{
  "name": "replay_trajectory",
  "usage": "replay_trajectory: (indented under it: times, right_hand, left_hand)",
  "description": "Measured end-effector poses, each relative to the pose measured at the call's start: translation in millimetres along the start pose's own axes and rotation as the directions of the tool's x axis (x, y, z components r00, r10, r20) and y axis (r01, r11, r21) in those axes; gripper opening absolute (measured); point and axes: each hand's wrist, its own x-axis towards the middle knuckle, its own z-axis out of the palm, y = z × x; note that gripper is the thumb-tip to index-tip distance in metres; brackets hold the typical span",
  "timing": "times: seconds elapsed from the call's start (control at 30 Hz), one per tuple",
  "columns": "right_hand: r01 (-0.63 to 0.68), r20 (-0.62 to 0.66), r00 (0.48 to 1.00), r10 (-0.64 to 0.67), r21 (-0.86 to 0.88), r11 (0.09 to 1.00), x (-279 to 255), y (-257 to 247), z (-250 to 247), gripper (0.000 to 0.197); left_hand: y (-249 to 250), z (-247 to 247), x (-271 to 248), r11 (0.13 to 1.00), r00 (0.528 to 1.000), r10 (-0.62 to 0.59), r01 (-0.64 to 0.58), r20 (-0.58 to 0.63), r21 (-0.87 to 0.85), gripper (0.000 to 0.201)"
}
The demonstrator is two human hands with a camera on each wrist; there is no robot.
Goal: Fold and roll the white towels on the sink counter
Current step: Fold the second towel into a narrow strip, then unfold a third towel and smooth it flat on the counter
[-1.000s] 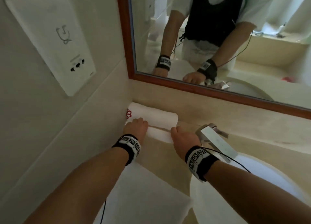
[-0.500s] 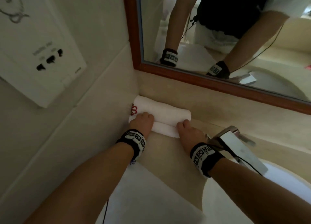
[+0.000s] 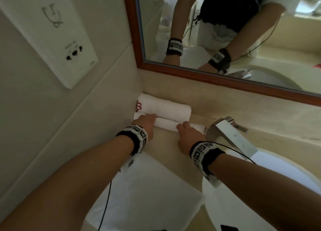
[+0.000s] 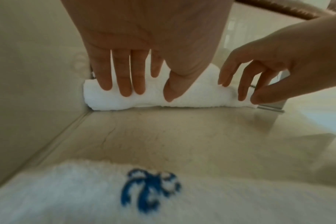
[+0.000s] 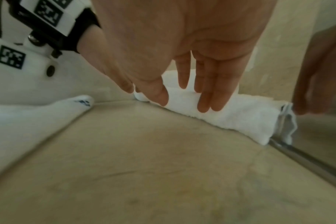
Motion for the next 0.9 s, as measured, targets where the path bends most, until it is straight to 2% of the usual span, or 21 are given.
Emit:
replay_trajectory:
  times: [0.1,0.2,0.27,0.4,0.47,0.57,0.67,0.77,0.9]
  right_hand:
    - [0.035,0.067,0.997,-0.035,0.004,0.999,-23,-13,9,0.044]
    - [0.084,0.239,0.969,-0.071,-0.047,0.995,-46,-21,28,0.055]
    - [0.107,0.273,0.958,-0.084,-0.071,0.992,-60,-21,40,0.066]
    - [0.13,0.296,0.949,-0.109,-0.055,0.99,-83,-19,60,0.071]
    - [0.159,0.321,0.939,-0.126,-0.076,0.984,-94,-16,67,0.069]
    - [0.165,0.341,0.93,-0.135,-0.06,0.984,-114,-10,72,0.062]
    - [0.105,0.322,0.938,-0.125,0.08,0.991,-137,3,67,0.05]
    - [0.018,0.269,0.961,-0.071,0.194,0.981,-167,27,51,0.044]
    - [-0.103,0.268,0.963,0.04,0.226,0.969,-218,76,26,0.043]
  left_hand:
    - [5,3,-27,1.0,0.993,-0.026,0.025,0.112,0.012,0.065]
    - [3,17,-57,0.994,0.956,-0.084,0.06,0.282,0.094,0.069]
    - [0,26,-76,0.99,0.947,-0.084,0.045,0.311,0.13,0.067]
    - [6,38,-110,0.982,0.956,-0.104,0.054,0.274,0.183,0.034]
    - [15,39,-124,0.979,0.972,-0.127,0.09,0.2,0.184,0.032]
    - [30,38,-146,0.988,0.981,-0.151,0.147,0.12,0.042,0.036]
    - [52,35,-170,0.985,0.987,-0.146,0.151,0.061,-0.079,0.036]
    - [83,32,-188,0.983,0.994,-0.112,0.11,-0.009,-0.148,0.018]
    - [139,26,-200,0.976,0.999,-0.005,0.012,0.033,-0.219,0.021]
